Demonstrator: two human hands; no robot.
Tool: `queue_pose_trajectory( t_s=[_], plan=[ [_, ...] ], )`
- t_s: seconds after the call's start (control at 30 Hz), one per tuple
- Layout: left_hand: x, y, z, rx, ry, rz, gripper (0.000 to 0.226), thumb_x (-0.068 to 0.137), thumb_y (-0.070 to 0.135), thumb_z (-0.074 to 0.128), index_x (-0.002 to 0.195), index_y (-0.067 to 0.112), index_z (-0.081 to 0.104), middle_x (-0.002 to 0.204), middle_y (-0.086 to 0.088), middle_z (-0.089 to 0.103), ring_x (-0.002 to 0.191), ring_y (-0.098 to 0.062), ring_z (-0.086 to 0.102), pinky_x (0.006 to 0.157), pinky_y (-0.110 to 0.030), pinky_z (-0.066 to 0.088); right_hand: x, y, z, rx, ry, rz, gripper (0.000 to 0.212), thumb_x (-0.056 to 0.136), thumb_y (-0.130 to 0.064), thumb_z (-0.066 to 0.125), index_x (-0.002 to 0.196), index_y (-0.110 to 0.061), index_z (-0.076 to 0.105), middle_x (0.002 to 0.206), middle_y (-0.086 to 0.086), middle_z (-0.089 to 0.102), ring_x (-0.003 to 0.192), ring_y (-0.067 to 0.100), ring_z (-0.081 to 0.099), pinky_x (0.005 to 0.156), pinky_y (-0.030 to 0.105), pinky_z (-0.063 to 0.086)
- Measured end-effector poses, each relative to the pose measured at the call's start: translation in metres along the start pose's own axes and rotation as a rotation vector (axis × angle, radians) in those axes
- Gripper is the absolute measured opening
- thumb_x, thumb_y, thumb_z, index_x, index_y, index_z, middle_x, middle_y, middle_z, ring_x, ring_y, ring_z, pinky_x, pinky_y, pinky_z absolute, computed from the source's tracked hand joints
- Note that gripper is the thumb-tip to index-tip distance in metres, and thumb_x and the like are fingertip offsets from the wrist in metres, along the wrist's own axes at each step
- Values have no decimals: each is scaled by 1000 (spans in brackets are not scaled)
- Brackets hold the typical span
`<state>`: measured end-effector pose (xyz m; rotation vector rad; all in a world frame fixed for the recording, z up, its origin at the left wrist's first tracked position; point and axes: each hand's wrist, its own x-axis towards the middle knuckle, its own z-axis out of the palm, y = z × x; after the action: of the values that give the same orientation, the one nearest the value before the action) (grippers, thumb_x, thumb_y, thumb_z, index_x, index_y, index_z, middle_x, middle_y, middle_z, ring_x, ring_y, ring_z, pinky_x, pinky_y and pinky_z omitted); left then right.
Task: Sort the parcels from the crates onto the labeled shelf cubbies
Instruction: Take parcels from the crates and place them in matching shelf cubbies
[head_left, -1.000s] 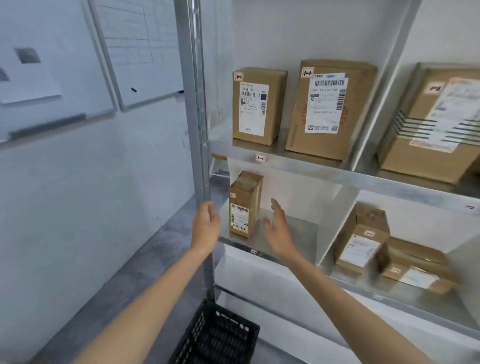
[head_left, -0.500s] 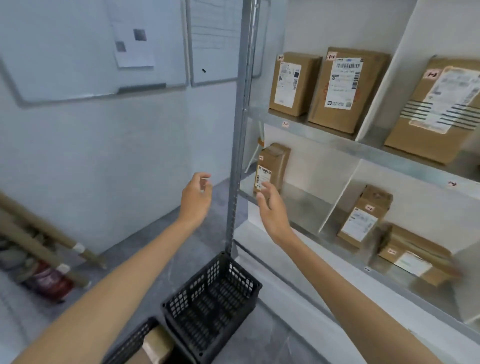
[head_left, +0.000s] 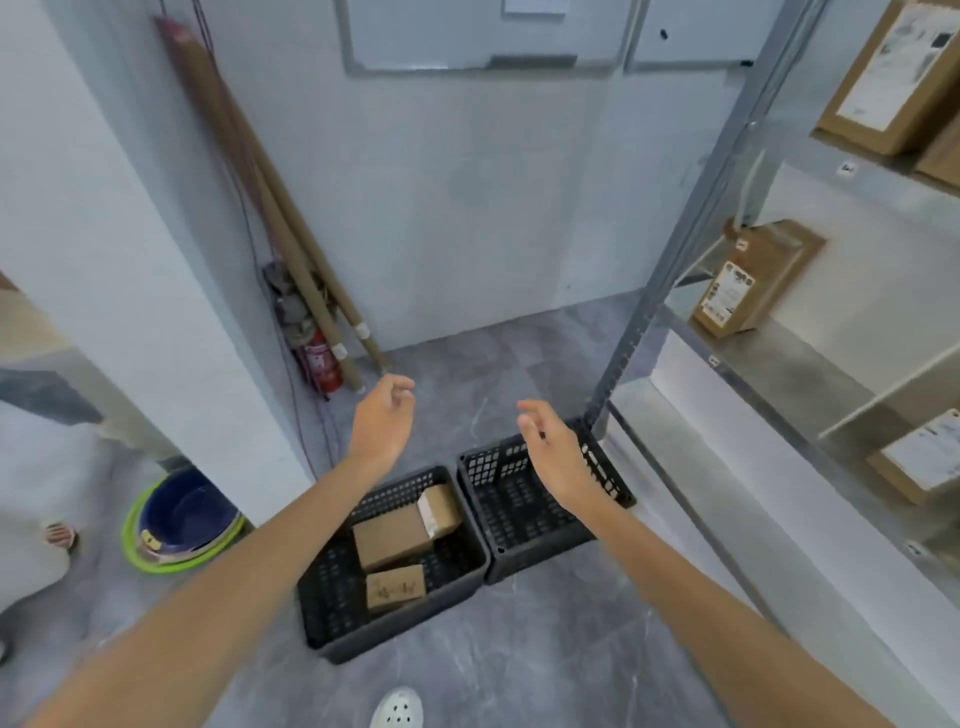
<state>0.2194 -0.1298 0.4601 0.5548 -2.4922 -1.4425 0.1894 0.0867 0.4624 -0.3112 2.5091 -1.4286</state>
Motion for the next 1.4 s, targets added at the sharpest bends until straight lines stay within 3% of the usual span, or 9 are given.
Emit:
queue_pose_trajectory(
  t_s=[0.33,0.5,0.67,0.9,1.0,1.13,1.27,1.33,1.4],
  plan=[
    [16,-124,-34,-7,-96,-383,13,97,17,46,102,16,59,115,-12,63,102,-37,59,82,-41,49,41,37,120,-96,-199,296,29,100,-22,40,120,-9,56,119,8,61,109,21,55,92,30,40],
    [62,-174,-5,-1,-142,-444,20,98,14,44,110,11,59,117,-10,61,102,-24,59,73,-27,42,83,86,171,-39,-179,524,32,99,-21,37,120,-10,57,116,5,58,109,21,52,88,27,36],
    [116,-267,74,-51,-197,-510,17,98,11,40,105,18,54,112,-8,61,81,-15,54,74,-28,44,145,192,247,295,-142,926,33,99,-21,43,122,-1,55,117,15,59,117,32,53,105,42,40],
    [181,-459,226,-19,-286,-537,37,92,-7,39,125,2,53,126,-18,54,106,-22,51,76,-16,35,220,390,355,614,-6,1180,39,100,-16,42,133,5,44,138,23,45,132,36,41,113,41,32],
    [200,-533,289,-6,-368,-493,48,89,-10,41,136,2,45,136,-15,48,124,-25,46,94,-20,34,245,468,392,729,37,1233,39,99,-17,44,130,8,44,142,25,40,137,36,32,114,42,27],
    [227,-655,370,82,-484,-400,66,82,-1,46,139,31,39,149,-6,38,131,-19,42,112,-34,33,264,540,430,847,32,1235,51,98,-29,47,136,4,37,138,25,41,128,37,42,109,44,35],
    [229,-642,382,94,-490,-411,74,86,-13,39,151,11,13,156,-4,13,144,-23,16,117,-29,17,279,576,459,921,57,1190,43,99,-22,44,135,2,38,130,24,46,119,36,47,106,49,33],
    [230,-644,387,125,-471,-387,73,84,-14,40,150,9,16,156,-6,8,143,-25,20,117,-31,21,278,580,464,889,76,1181,37,100,-14,41,134,2,40,107,21,53,96,32,54,103,50,36],
    [227,-638,380,137,-460,-388,67,84,-15,39,146,8,27,148,-9,21,133,-23,34,109,-24,31,271,576,460,864,77,1174,36,100,-9,39,134,3,40,107,21,55,97,33,54,102,50,37]
  ],
)
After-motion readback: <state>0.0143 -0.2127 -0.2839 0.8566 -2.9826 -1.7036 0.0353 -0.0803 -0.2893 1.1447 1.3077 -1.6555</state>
